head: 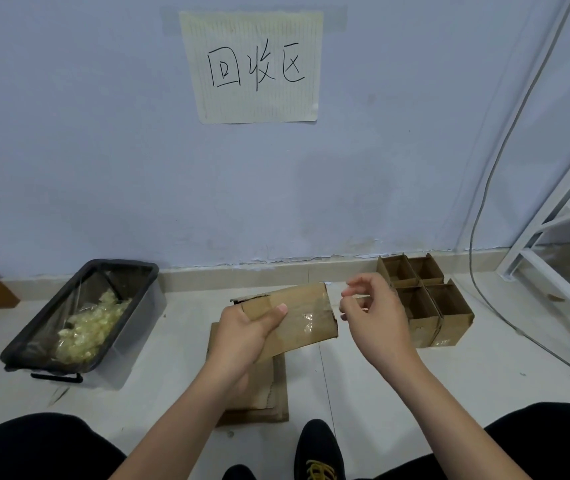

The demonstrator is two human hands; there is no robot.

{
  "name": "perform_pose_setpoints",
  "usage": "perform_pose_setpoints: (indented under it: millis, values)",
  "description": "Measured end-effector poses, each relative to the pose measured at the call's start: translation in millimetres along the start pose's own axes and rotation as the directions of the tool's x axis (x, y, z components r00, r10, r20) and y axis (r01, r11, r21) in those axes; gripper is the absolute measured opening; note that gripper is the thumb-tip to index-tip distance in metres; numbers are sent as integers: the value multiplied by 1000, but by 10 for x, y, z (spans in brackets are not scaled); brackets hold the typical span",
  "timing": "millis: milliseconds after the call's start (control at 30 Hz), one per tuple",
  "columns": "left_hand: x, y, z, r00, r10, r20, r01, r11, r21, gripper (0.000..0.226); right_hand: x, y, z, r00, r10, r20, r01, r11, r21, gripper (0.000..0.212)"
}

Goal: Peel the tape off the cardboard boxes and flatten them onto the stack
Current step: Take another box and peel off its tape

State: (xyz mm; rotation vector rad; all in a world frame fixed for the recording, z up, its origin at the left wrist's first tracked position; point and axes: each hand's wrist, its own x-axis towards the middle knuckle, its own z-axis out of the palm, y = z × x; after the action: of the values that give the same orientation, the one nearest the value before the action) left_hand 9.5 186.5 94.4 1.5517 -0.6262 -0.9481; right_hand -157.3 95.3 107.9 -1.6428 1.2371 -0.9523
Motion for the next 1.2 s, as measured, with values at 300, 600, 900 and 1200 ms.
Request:
perform_pose_setpoints:
  millis: [300, 600, 900, 1200]
  values:
    - [9, 33, -36, 1000, -2, -24, 2, 1000, 13, 9, -90, 40, 73, 941, -280, 187, 315, 928, -196, 33]
    - [-47, 104, -57, 1000, 26, 5, -26, 1000, 9, 8, -97, 97, 101, 907, -327, 266, 392, 888, -243, 18]
    - [-105, 115, -31, 999, 34, -30, -36, 997, -67, 26, -273, 205, 303, 883, -383, 272, 458, 828, -323, 41]
    - [-121, 130, 2, 999, 38, -12, -38, 997, -61, 33, -225, 219, 322, 891, -382, 247, 437, 869, -233, 33]
